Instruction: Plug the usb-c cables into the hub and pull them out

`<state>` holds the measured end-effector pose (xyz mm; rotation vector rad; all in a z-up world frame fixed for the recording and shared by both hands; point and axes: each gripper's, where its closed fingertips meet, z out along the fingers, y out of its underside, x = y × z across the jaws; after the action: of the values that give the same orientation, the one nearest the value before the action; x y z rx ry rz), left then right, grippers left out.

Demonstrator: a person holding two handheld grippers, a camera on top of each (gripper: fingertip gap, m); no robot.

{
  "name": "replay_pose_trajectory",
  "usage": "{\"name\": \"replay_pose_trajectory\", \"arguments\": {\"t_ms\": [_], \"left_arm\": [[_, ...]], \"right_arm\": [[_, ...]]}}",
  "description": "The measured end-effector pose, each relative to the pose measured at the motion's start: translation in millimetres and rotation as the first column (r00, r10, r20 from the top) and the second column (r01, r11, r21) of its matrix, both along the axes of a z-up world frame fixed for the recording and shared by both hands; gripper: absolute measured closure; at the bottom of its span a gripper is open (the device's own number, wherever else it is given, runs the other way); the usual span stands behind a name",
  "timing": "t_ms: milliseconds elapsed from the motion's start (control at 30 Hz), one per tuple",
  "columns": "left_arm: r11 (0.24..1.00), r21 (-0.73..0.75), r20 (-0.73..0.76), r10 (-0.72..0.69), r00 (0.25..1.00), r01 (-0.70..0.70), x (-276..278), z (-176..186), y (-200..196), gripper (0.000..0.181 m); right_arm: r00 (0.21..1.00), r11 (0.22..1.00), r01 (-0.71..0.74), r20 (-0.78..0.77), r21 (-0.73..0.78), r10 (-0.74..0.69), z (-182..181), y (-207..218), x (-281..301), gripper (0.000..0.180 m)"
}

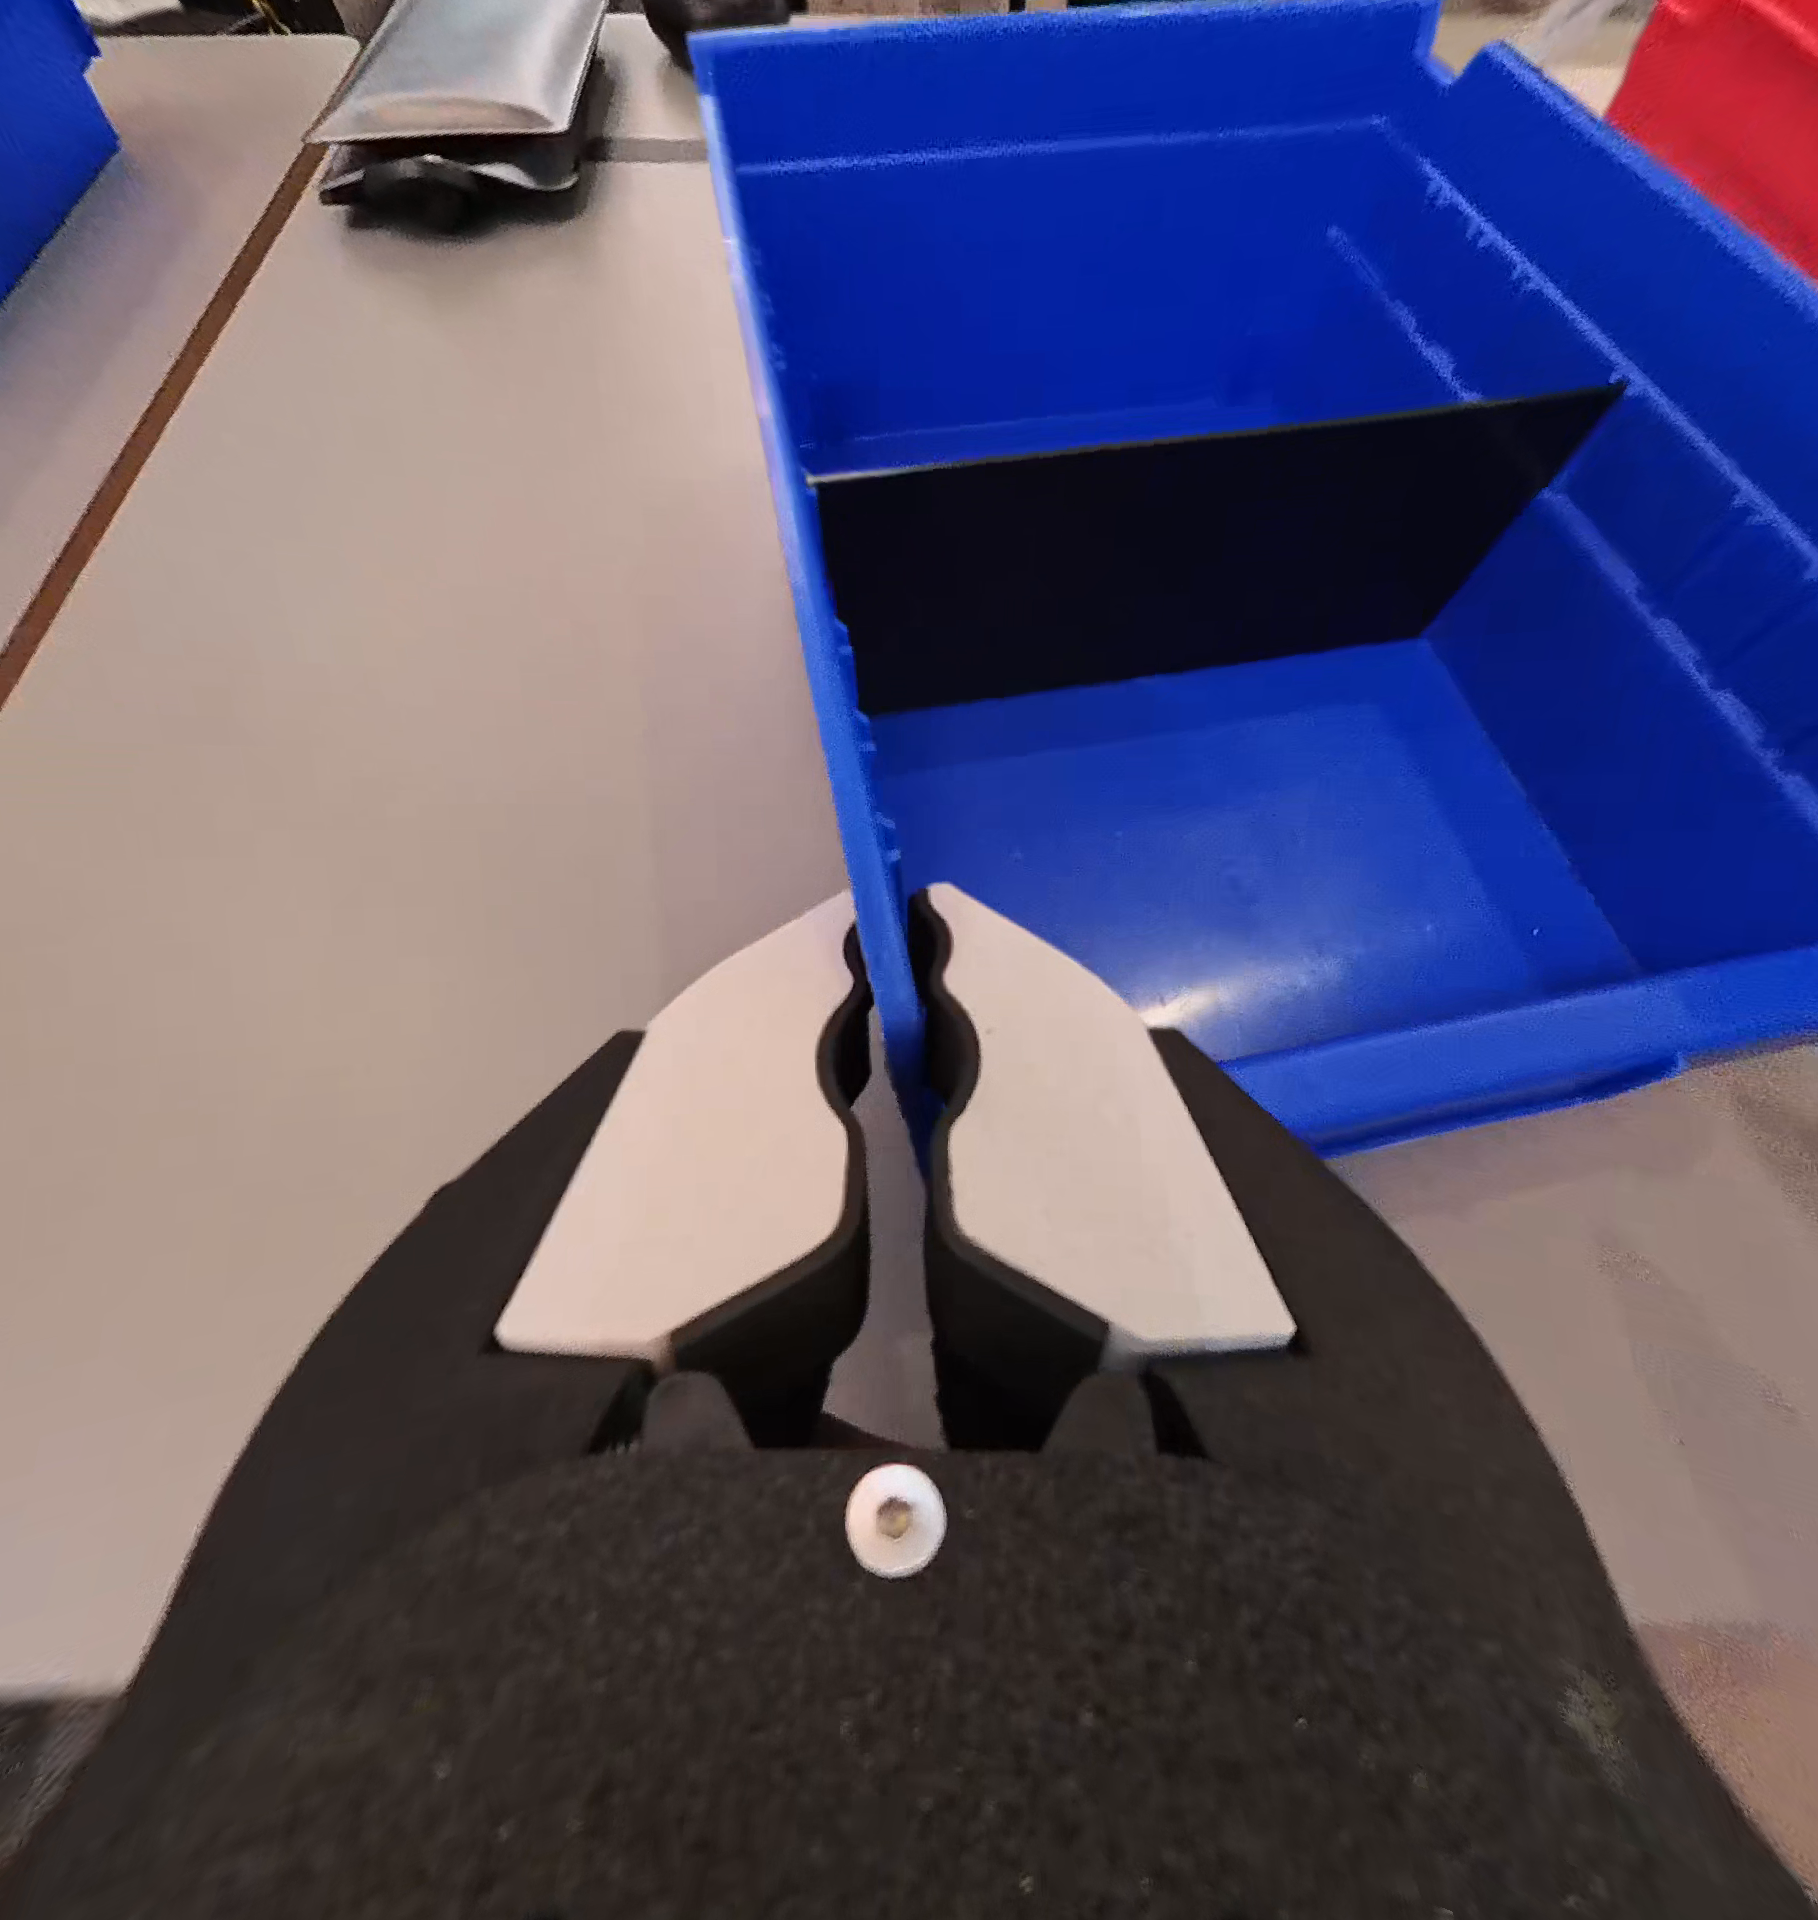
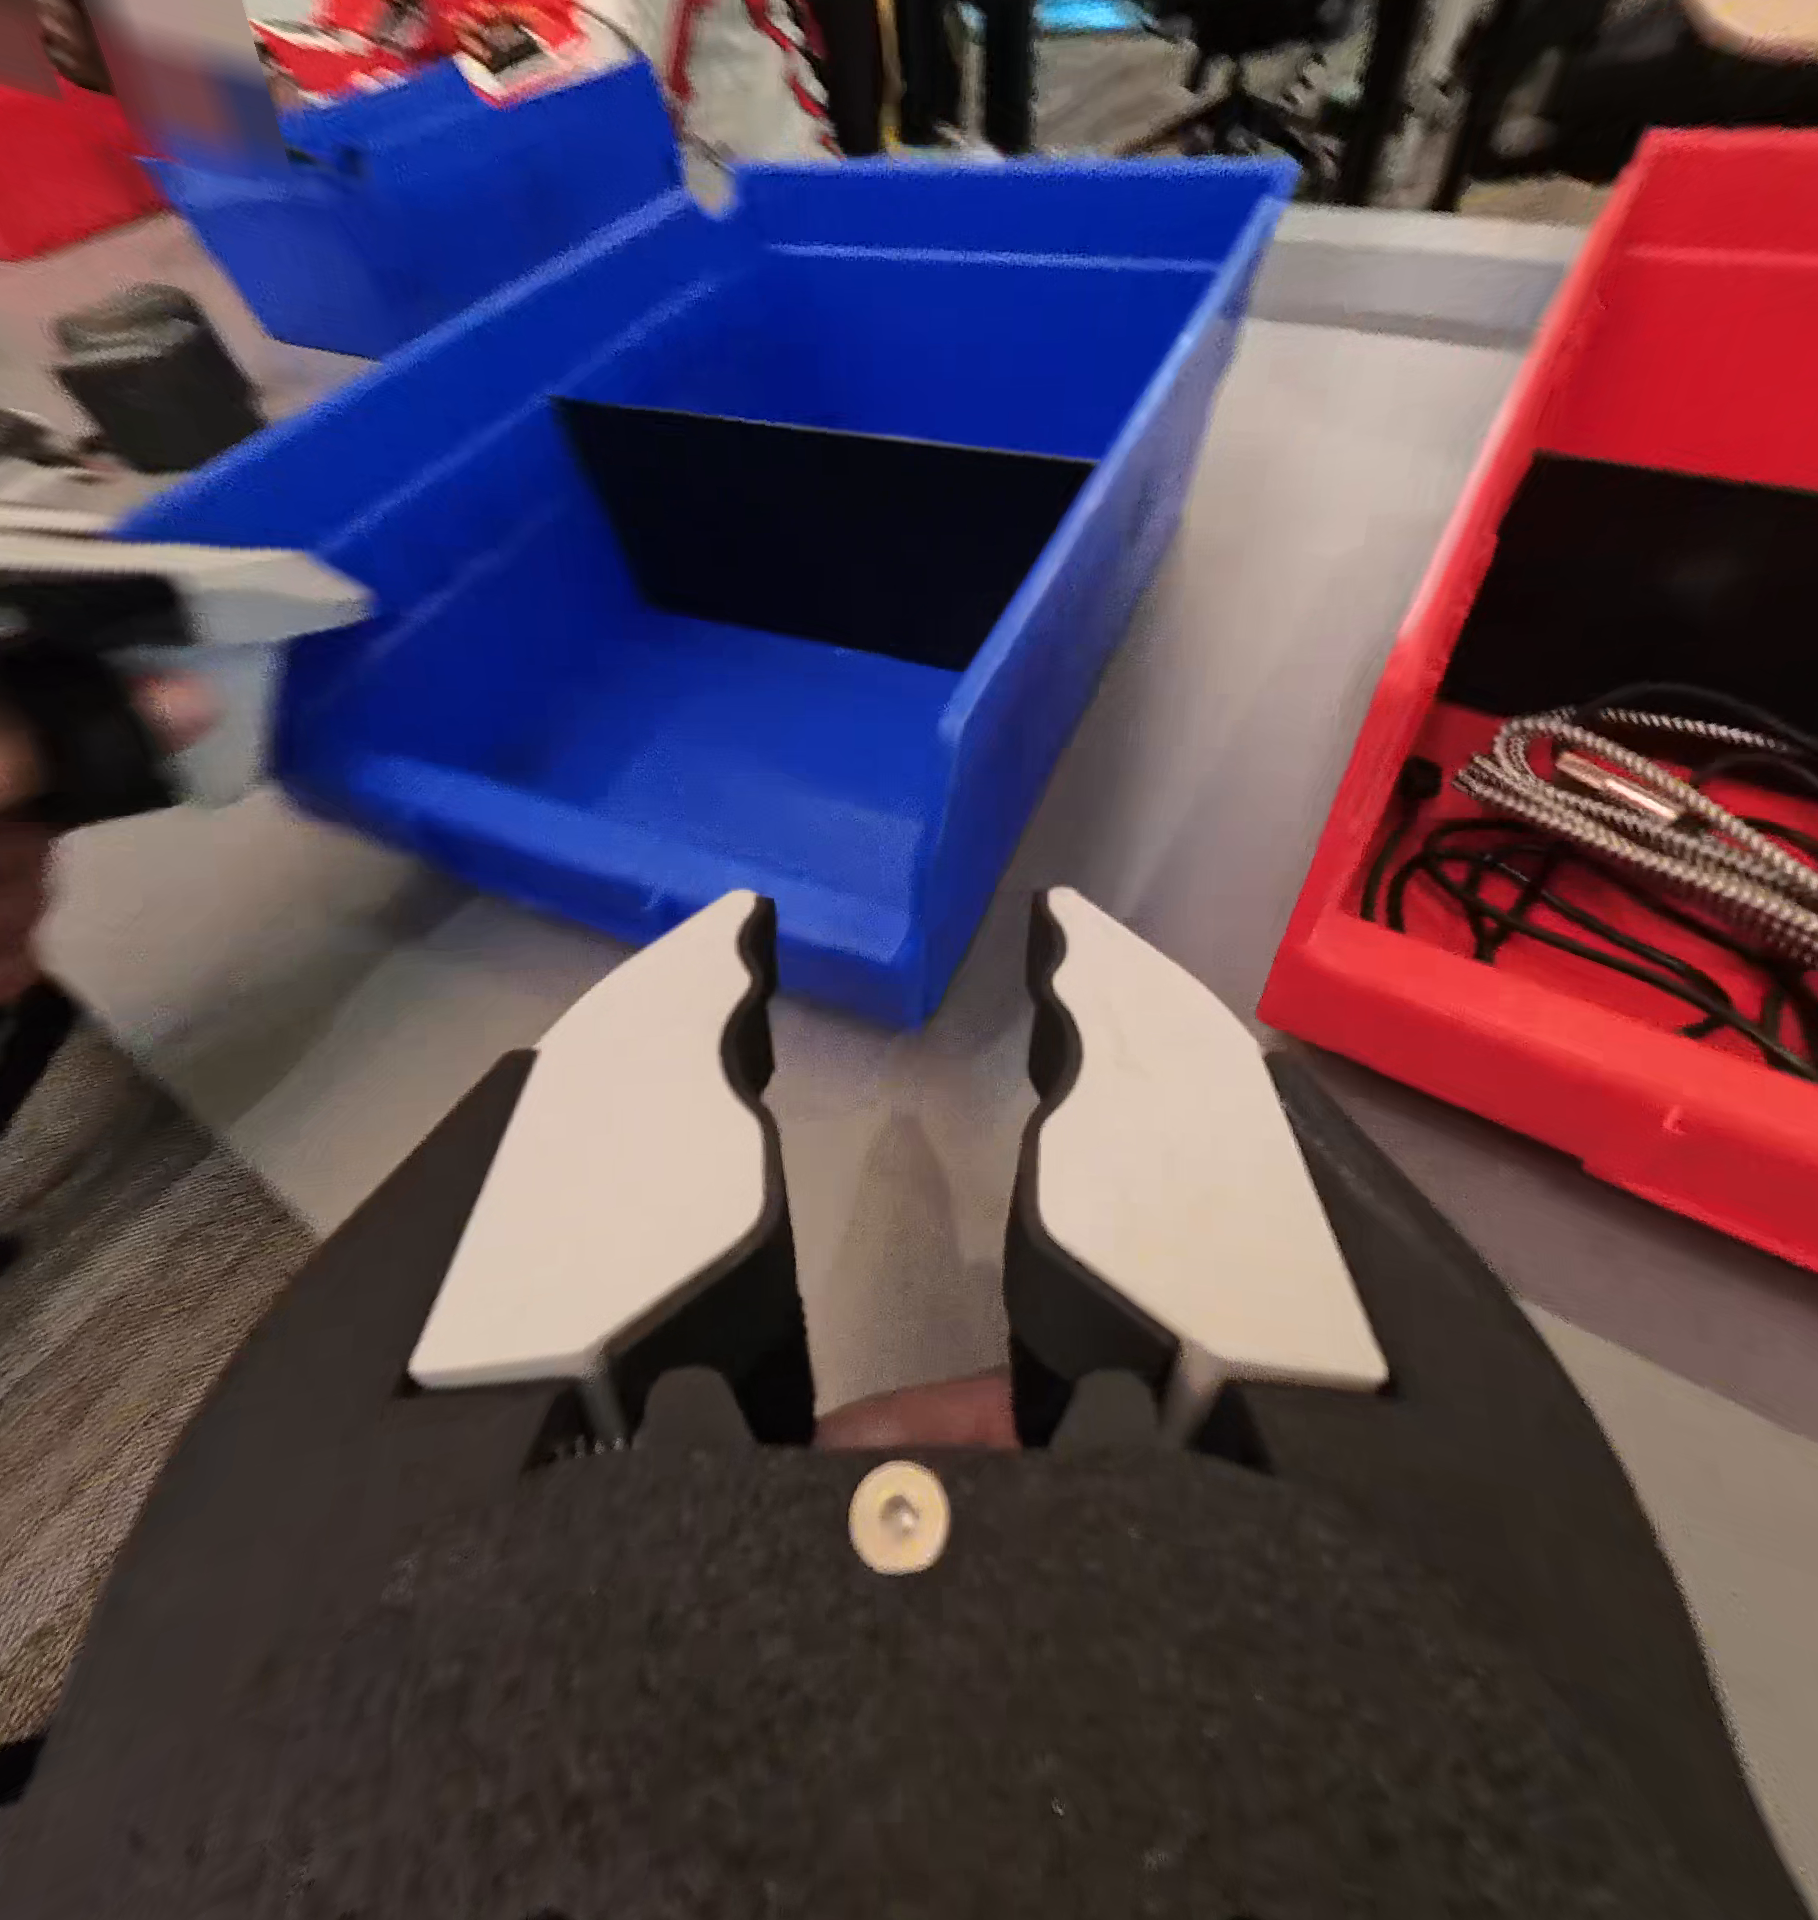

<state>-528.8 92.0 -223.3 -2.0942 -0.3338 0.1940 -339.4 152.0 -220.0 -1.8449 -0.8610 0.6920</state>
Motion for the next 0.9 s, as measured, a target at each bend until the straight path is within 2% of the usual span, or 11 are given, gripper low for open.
{"name": "replay_pose_trajectory", "arguments": {"t_ms": [67, 133, 167, 300, 367, 467, 600, 667, 800, 900], "left_arm": [[1.0, -0.023, -0.042, 0.003, 0.999, -0.004, 12, 0, -17, 0.176], [1.0, -0.015, -0.046, 0.009, 0.999, -0.009, 24, 0, -30, 0.176], [1.0, -0.011, -0.045, 0.019, 0.999, -0.019, 28, 0, -36, 0.176], [0.998, 0.031, -0.122, 0.06, 0.991, -0.056, 45, 18, -55, 0.176], [0.995, 0.073, -0.225, 0.079, 0.971, -0.064, 54, 44, -57, 0.176], [0.987, 0.159, -0.307, 0.081, 0.948, -0.032, 73, 98, -46, 0.176], [0.965, 0.254, -0.335, 0.025, 0.942, 0.065, 120, 163, 2, 0.176], [0.962, 0.24, -0.356, -0.035, 0.934, 0.128, 154, 178, 40, 0.175], [0.945, 0.204, -0.327, -0.181, 0.927, 0.257, 245, 183, 123, 0.174], [0.921, 0.178, -0.299, -0.286, 0.91, 0.348, 331, 164, 179, 0.175]], "right_arm": [[0.998, 0.999, 0.04, 0.058, -0.031, -0.038, -12, 4, -6, 0.135], [0.994, 0.997, 0.061, 0.092, -0.043, -0.056, -18, 1, -6, 0.151], [0.991, 0.996, 0.081, 0.106, -0.024, -0.078, -17, 2, -2, 0.164], [0.99, 0.993, 0.102, 0.095, 0.06, -0.107, -2, -1, 10, 0.176], [0.992, 0.986, 0.113, 0.041, 0.121, -0.119, 18, 2, 18, 0.177], [0.989, 0.961, 0.15, -0.051, 0.233, -0.142, 72, 9, 39, 0.177], [0.964, 0.914, 0.261, -0.127, 0.312, -0.232, 142, 43, 98, 0.177], [0.941, 0.884, 0.338, -0.146, 0.323, -0.306, 164, 70, 139, 0.177], [0.889, 0.837, 0.456, -0.111, 0.303, -0.444, 172, 129, 242, 0.177], [0.817, 0.784, 0.574, -0.109, 0.237, -0.566, 156, 166, 335, 0.178]]}}
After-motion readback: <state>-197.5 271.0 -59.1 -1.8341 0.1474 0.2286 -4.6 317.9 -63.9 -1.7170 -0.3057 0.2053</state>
